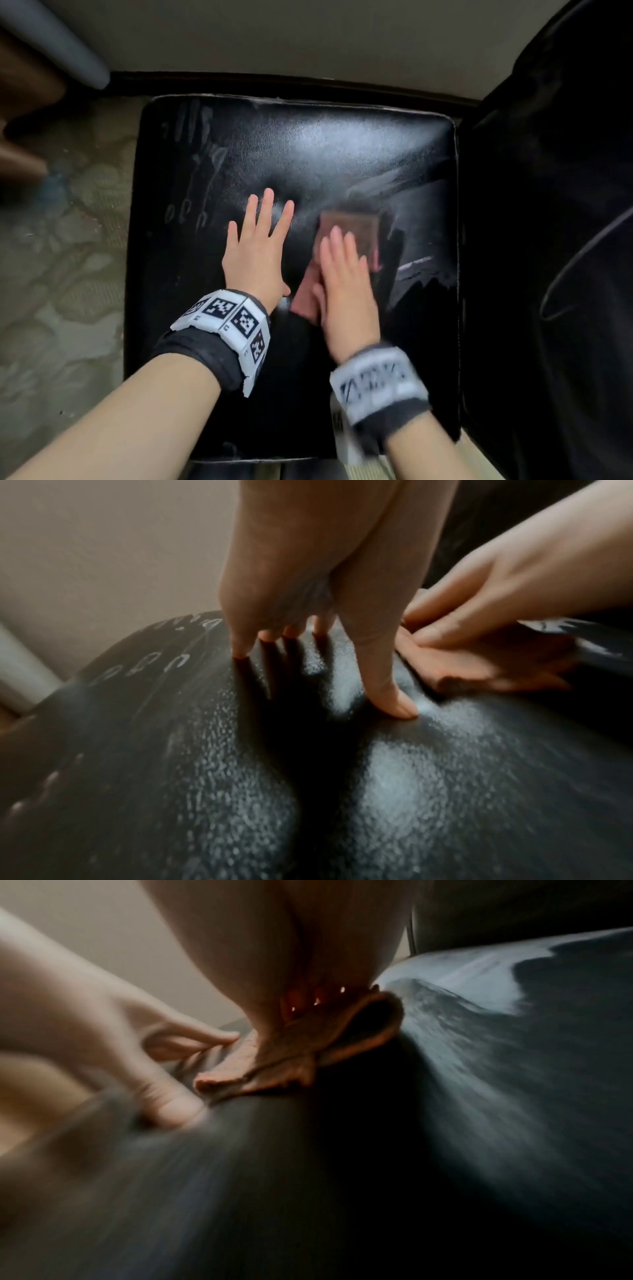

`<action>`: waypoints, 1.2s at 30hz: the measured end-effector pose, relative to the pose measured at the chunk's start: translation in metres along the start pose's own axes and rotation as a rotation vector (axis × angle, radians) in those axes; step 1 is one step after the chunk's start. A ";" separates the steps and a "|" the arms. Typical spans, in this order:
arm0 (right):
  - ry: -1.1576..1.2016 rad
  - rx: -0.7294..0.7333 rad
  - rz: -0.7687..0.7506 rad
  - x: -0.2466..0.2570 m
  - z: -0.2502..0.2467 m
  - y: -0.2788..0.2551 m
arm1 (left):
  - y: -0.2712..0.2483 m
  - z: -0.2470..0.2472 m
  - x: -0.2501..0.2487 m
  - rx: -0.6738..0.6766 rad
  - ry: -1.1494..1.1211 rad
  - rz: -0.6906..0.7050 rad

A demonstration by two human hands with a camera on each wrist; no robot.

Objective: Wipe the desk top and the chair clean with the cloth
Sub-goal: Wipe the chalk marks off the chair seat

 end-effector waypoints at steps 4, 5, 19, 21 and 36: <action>-0.008 0.179 -0.130 -0.009 0.011 -0.058 | -0.001 -0.001 -0.001 0.004 -0.005 -0.010; -0.033 0.162 -0.137 -0.016 0.007 -0.045 | -0.001 -0.001 -0.001 0.004 -0.010 -0.010; 0.029 -0.036 0.191 -0.039 -0.022 0.001 | -0.001 0.002 0.001 -0.010 -0.016 0.005; 0.028 0.008 0.198 -0.046 -0.023 -0.019 | -0.001 0.002 0.002 -0.016 -0.021 0.000; 0.082 -0.059 0.395 -0.095 -0.031 -0.013 | 0.000 0.002 0.002 -0.006 -0.010 0.000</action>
Point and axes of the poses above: each hand's wrist, its own y-axis towards the middle knuckle, its own z-axis out of the palm, x = y × z, the point moved 1 cm from there along y, towards the middle knuckle
